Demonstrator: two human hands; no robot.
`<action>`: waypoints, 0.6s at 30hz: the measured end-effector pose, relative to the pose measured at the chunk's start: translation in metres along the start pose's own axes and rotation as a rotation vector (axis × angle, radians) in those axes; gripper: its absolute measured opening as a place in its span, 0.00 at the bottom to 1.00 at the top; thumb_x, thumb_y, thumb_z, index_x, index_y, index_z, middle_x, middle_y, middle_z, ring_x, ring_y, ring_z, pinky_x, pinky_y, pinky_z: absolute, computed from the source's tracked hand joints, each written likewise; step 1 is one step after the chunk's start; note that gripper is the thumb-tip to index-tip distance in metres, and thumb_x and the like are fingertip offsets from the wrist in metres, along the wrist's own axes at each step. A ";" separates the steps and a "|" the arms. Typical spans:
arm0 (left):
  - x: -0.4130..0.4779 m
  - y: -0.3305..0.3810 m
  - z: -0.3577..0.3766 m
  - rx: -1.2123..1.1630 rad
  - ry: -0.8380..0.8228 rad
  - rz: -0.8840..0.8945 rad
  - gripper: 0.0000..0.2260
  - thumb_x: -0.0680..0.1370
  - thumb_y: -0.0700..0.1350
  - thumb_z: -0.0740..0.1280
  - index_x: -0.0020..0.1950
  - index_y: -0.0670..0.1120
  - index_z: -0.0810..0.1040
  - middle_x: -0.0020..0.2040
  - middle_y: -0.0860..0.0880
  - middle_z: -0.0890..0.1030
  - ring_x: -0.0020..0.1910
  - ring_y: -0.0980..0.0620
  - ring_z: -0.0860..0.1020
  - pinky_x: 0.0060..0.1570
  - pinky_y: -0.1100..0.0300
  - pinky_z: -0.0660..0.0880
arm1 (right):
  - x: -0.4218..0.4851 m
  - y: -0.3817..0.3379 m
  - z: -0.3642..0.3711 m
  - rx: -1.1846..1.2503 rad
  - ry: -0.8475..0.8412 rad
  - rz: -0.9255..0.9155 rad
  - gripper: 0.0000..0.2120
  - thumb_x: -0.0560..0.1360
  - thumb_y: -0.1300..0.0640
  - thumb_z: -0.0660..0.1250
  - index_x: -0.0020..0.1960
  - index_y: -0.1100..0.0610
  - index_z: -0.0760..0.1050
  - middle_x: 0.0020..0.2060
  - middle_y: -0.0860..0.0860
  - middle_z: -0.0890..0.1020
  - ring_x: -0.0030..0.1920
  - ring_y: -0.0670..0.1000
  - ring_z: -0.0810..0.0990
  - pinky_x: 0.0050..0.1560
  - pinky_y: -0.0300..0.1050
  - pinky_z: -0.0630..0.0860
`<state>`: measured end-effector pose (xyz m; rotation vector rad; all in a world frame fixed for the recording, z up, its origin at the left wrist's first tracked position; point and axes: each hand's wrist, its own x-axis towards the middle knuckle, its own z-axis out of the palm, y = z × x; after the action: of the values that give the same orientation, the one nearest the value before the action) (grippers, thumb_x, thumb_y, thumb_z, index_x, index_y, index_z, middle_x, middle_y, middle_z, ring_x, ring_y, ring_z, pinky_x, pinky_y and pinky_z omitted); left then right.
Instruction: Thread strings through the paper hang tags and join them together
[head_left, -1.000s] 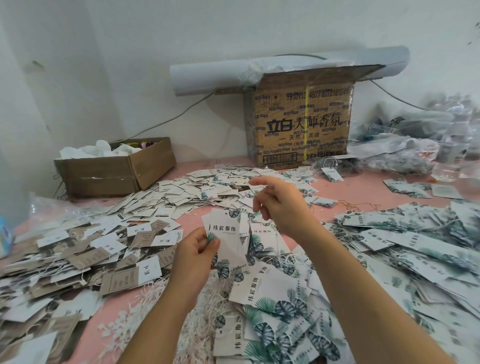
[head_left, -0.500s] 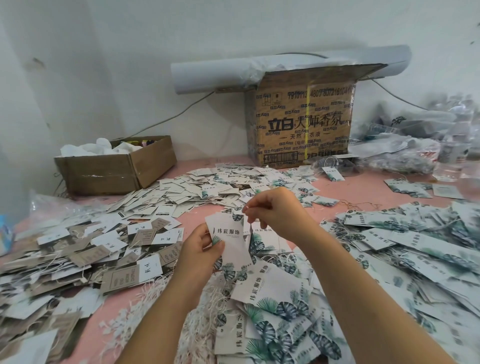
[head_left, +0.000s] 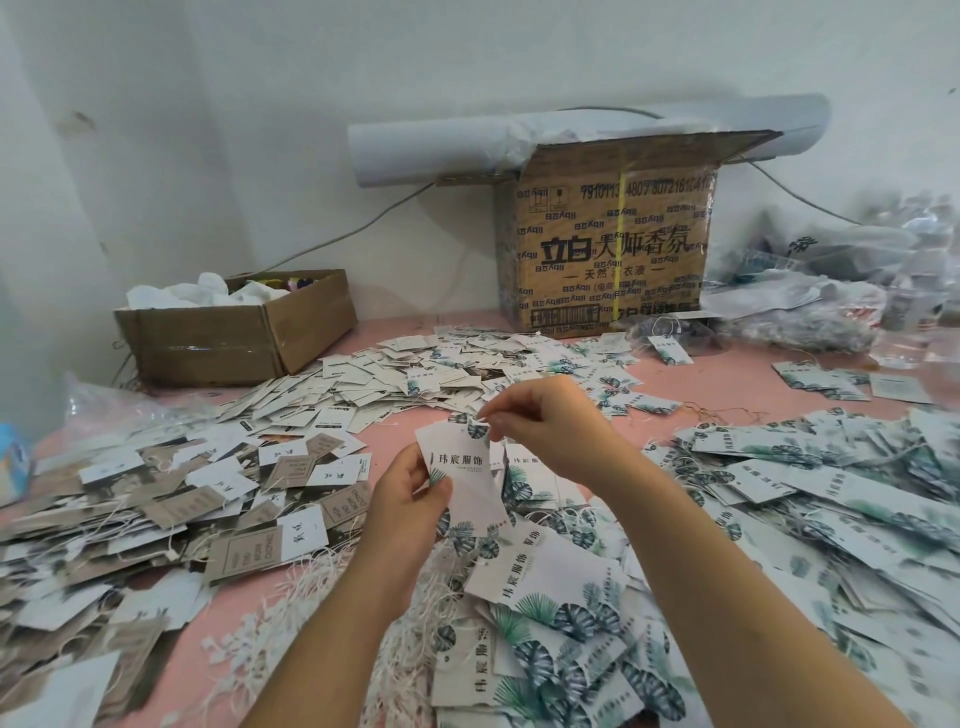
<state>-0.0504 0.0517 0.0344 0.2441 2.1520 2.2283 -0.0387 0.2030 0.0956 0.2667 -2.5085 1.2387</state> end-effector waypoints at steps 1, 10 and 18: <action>0.000 0.000 0.000 -0.002 -0.003 0.005 0.17 0.79 0.32 0.59 0.52 0.55 0.77 0.49 0.53 0.83 0.51 0.49 0.80 0.49 0.52 0.76 | 0.000 0.000 0.000 0.000 0.004 0.003 0.06 0.75 0.63 0.66 0.46 0.57 0.81 0.32 0.43 0.80 0.38 0.54 0.80 0.45 0.50 0.79; -0.003 0.002 0.003 -0.008 0.008 0.053 0.17 0.79 0.34 0.60 0.51 0.56 0.77 0.44 0.58 0.84 0.47 0.53 0.81 0.42 0.57 0.76 | 0.003 0.007 0.002 0.144 0.034 0.043 0.06 0.75 0.63 0.66 0.48 0.59 0.82 0.33 0.46 0.81 0.34 0.40 0.77 0.40 0.33 0.75; -0.005 0.001 0.003 -0.016 -0.008 0.093 0.15 0.79 0.34 0.61 0.50 0.55 0.77 0.41 0.59 0.84 0.37 0.61 0.81 0.29 0.68 0.74 | 0.004 0.008 0.006 -0.089 0.087 -0.012 0.04 0.75 0.61 0.66 0.43 0.57 0.79 0.31 0.42 0.76 0.32 0.38 0.72 0.33 0.25 0.68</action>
<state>-0.0452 0.0542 0.0355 0.3590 2.1607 2.2877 -0.0459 0.2027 0.0878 0.2014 -2.4757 1.1066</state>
